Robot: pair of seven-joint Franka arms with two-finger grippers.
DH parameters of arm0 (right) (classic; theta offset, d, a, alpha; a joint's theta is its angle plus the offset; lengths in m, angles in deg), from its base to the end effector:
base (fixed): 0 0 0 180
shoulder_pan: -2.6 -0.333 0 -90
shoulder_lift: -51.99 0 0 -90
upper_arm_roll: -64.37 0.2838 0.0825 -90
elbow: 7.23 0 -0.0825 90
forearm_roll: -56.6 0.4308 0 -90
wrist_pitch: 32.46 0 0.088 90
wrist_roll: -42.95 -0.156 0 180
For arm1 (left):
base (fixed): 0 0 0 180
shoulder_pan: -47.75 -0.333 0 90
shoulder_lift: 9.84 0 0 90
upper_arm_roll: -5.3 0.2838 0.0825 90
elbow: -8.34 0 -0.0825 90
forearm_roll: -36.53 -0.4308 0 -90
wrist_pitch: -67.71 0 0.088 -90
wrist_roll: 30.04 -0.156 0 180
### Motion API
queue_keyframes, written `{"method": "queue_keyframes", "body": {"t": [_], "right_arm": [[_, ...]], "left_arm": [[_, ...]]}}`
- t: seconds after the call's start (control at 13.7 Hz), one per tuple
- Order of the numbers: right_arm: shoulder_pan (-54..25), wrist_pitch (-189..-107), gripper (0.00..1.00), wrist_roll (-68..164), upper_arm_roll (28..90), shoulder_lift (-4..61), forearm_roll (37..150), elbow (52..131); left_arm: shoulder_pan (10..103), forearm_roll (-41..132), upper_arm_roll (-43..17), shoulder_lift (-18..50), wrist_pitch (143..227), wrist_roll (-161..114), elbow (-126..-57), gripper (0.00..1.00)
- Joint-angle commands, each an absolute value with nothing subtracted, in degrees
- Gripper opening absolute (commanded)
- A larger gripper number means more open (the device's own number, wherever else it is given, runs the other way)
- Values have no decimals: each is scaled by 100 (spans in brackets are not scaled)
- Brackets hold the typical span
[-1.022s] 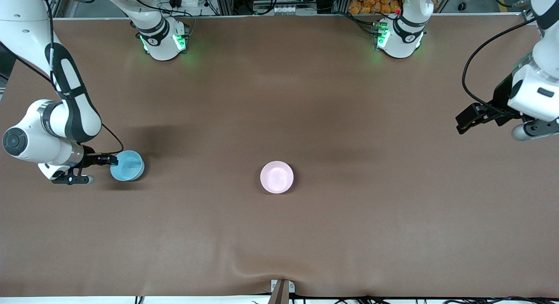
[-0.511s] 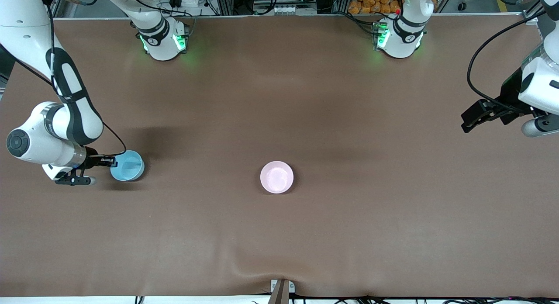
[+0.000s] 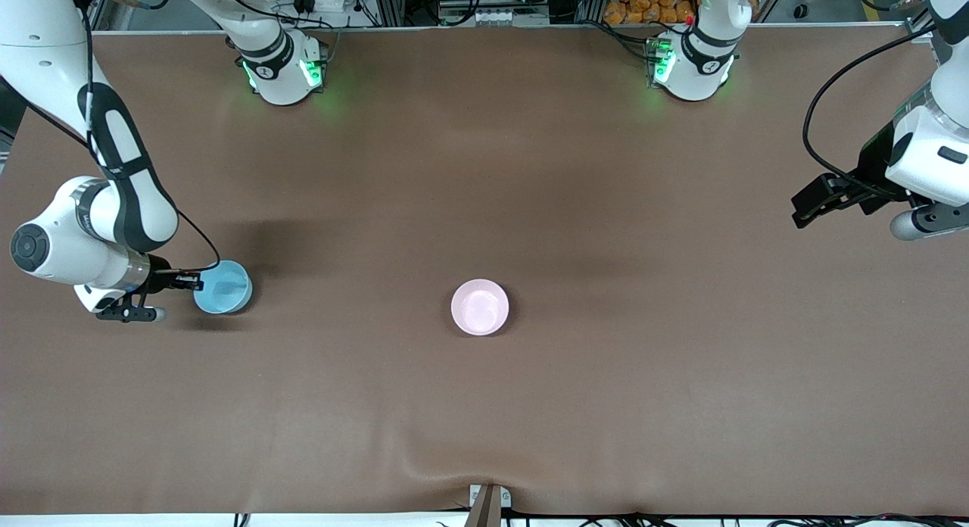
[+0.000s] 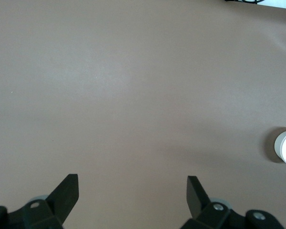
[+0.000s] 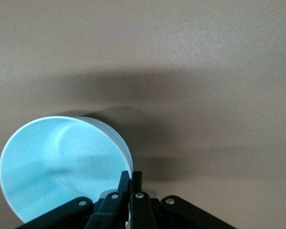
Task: Stack pink and blue bowls on white bowl
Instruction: 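Grasp the light blue bowl rim with the right gripper and lift it, then carry the blue bowl with the right gripper over the stacked bowls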
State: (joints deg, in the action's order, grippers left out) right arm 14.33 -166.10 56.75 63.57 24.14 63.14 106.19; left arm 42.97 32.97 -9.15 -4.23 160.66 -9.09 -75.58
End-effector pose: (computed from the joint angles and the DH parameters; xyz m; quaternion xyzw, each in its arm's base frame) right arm 0.5929 -0.1263 0.0948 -0.9967 0.0304 0.0565 0.0494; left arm 0.6300 -0.0918 0.5449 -0.9945 -0.0985 -0.0352 0.0099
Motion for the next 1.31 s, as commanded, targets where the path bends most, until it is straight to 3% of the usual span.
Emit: {"method": "queue_keyframes", "body": {"t": [0.0, 0.44, 0.8, 1.24], "right_arm": [[1430, -16571, 0, 5762, 6411, 2413, 6416, 10554], [1132, -14876, 0, 5168, 6428, 2659, 7233, 9641], [35, -14900, 0, 3314, 6463, 2729, 8392, 9508], [-1197, -15496, 0, 862, 6463, 2712, 8604, 9297]], "left_arm": [[4257, 3310, -938, -439, 15974, -1044, -7533, 100], [4230, 3310, -938, -413, 15991, -1044, -7550, 100], [4222, 3310, -938, -422, 16000, -1053, -7585, 100], [4195, 3319, -929, -571, 16017, -1061, -7840, 100]]}}
